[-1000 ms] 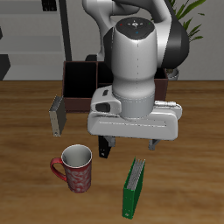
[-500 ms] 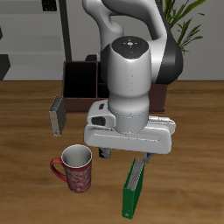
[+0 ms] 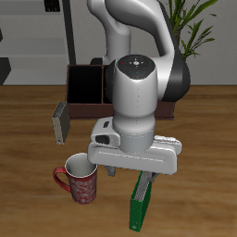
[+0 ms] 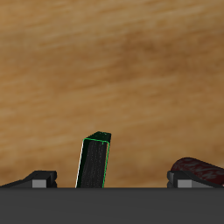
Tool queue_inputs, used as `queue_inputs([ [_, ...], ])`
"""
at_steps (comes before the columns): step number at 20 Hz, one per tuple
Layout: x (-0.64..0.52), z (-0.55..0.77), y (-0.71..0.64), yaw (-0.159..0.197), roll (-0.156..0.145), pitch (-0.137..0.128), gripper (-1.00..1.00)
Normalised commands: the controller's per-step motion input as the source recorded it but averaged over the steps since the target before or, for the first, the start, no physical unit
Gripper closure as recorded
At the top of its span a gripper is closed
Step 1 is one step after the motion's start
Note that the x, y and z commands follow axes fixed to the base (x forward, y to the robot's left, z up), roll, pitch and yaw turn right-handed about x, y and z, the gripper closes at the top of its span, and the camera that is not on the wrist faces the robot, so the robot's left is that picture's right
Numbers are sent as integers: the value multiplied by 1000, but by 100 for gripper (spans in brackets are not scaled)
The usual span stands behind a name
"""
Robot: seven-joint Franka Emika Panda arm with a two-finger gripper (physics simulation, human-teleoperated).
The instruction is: Place the green book into the back desk caddy's front compartment
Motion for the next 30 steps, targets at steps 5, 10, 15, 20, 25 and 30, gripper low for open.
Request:
queue_inputs([
  [5, 23, -187, 20, 4, -12, 7, -100],
  [10, 30, -229, 40, 10, 7, 27, -100],
  [15, -16, -151, 37, -3, 3, 13, -100],
  [20, -27, -135, 51, -8, 14, 12, -100],
  [25, -29, -219, 31, -1, 6, 30, -100],
  [30, -26, -162, 19, 16, -3, 22, 100],
])
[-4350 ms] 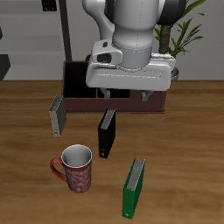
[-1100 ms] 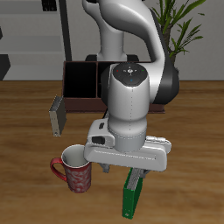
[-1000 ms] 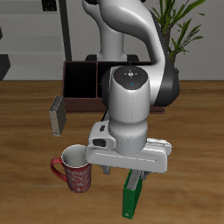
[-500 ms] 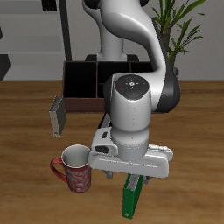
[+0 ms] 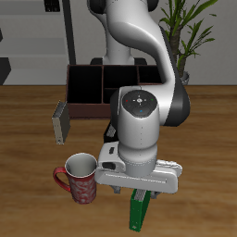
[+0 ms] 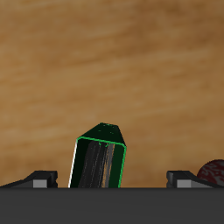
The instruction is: Place the green book into the back desk caddy's front compartment
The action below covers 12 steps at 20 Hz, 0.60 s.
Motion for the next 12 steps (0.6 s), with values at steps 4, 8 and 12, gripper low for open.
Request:
queue_inputs([
  [4, -33, -59, -38, -20, 5, 17, 100],
  [8, 9, -73, -14, 5, -1, 8, 100],
  [12, 55, -79, -50, 2, -9, 5, 100],
])
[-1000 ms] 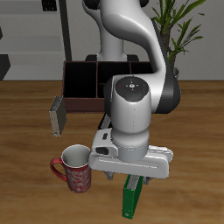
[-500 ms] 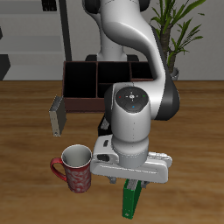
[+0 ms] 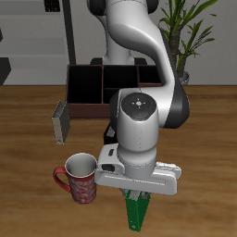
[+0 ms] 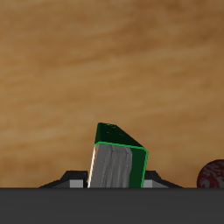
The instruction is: Place the green book into the back desk caddy's front compartment
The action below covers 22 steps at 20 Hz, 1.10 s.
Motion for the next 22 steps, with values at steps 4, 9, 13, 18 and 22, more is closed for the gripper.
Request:
queue_inputs([
  [4, -116, 273, 62, 42, 20, -31, 100],
  [9, -262, 720, 57, 90, 24, -75, 100],
  [13, -413, 890, 99, 111, 10, -84, 100],
  [18, -523, 872, 132, 86, 31, -59, 100],
  [22, -335, 452, 121, 57, 14, -5, 100],
])
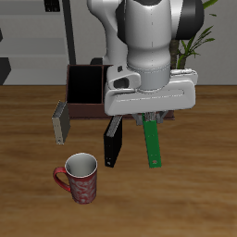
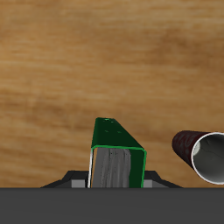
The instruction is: Place the green book into the back desk caddy's front compartment
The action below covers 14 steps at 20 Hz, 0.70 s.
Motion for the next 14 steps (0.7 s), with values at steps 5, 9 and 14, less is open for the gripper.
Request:
queue_inputs([
  [5, -544, 587, 305, 101, 59, -50, 100],
  [9, -497, 487, 248, 87, 50, -36, 100],
  [14, -425, 288, 135, 121, 44, -18, 100],
])
